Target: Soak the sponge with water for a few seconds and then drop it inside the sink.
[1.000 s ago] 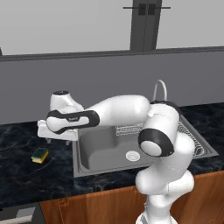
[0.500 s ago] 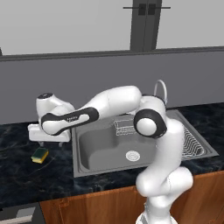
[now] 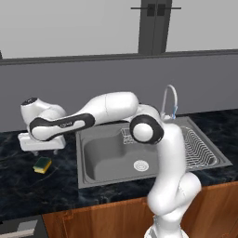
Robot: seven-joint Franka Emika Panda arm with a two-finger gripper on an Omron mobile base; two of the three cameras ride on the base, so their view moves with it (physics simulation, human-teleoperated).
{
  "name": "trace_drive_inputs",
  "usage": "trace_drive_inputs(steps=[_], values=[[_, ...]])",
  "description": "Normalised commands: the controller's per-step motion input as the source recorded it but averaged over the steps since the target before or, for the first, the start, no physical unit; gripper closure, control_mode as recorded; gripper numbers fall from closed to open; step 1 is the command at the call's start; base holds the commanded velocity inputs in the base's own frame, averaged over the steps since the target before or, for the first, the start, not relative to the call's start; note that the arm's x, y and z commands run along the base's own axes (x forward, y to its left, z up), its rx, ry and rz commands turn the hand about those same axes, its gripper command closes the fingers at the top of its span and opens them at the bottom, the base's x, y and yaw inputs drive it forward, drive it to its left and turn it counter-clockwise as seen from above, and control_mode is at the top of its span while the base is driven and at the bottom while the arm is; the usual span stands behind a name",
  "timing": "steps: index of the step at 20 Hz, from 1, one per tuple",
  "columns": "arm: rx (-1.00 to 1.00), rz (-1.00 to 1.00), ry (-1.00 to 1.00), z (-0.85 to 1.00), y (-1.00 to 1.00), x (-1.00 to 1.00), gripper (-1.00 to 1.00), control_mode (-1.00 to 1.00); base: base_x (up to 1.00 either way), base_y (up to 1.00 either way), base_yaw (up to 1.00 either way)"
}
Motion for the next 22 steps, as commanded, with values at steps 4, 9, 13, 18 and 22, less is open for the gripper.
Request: trace_drive_inputs(steps=[4, 9, 13, 18, 22], values=[[0.0, 0.0, 0.0, 0.0, 0.0, 0.12, -1.0, -1.0, 0.0, 0.0, 0.0], [0.0, 0.0, 0.0, -0.04, 0.0, 0.2, -1.0, -1.0, 0.0, 0.0, 0.0], [0.02, 0.0, 0.0, -0.14, 0.0, 0.28, -1.0, -1.0, 0.0, 0.0, 0.0], [0.07, 0.0, 0.0, -0.14, 0.0, 0.22, -1.0, -1.0, 0.0, 0.0, 0.0], [0.07, 0.0, 0.0, -0.13, 0.0, 0.2, -1.0, -1.0, 0.0, 0.0, 0.0]])
